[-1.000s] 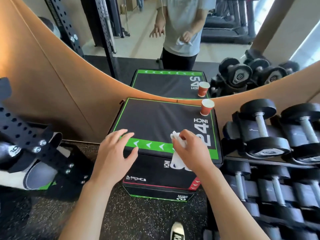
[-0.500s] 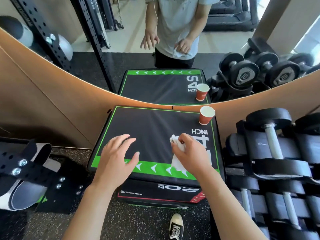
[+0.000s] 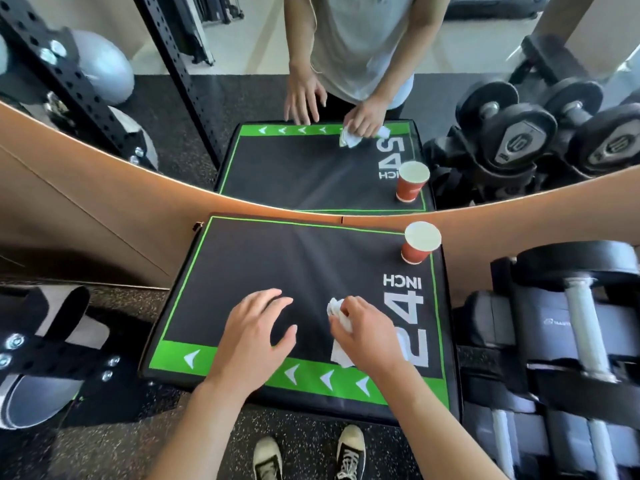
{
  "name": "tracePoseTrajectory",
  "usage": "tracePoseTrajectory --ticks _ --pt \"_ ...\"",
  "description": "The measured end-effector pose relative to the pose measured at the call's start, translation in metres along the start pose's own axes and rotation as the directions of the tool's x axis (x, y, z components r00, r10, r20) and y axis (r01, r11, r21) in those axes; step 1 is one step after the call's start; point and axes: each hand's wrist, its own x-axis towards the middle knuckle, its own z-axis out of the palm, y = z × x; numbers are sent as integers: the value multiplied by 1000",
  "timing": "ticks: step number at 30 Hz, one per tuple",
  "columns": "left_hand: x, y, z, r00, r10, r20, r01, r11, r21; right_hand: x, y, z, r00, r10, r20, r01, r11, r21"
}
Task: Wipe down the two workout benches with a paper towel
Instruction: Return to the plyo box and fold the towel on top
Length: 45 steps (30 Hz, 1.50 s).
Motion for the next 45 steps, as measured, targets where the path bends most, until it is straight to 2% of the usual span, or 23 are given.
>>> tracePoseTrajectory --ticks 10,15,19,21,29,33,38,41,45 --pt "16 -15 47 986 93 136 -91 996 -19 -4 13 41 999 -17 41 27 962 -271" --pt "13 -23 62 960 170 223 -173 985 -8 -15 9 35 998 -37 -44 18 927 -374" --pt "19 -22 62 950 232 210 -227 973 -48 -34 9 26 977 -26 -214 -50 938 -344" --pt "25 -18 61 939 274 207 -266 962 -65 -42 5 27 970 -10 -244 -77 936 -344" --pt "49 -9 69 877 364 313 -370 928 -43 -50 -3 39 980 58 -191 -119 937 -328" --pt "52 -8 78 861 359 360 -375 927 -26 -47 -8 40 985 83 -150 -128 938 -321" --pt "54 -8 80 866 389 315 -395 917 -47 -45 6 22 978 186 -98 -193 979 -69" --pt "55 -8 80 859 437 266 -435 898 -69 -50 24 7 968 217 -124 -230 968 -99" --pt "57 -8 85 840 489 237 -486 871 -75 -55 33 5 972 221 -74 -232 954 -191"
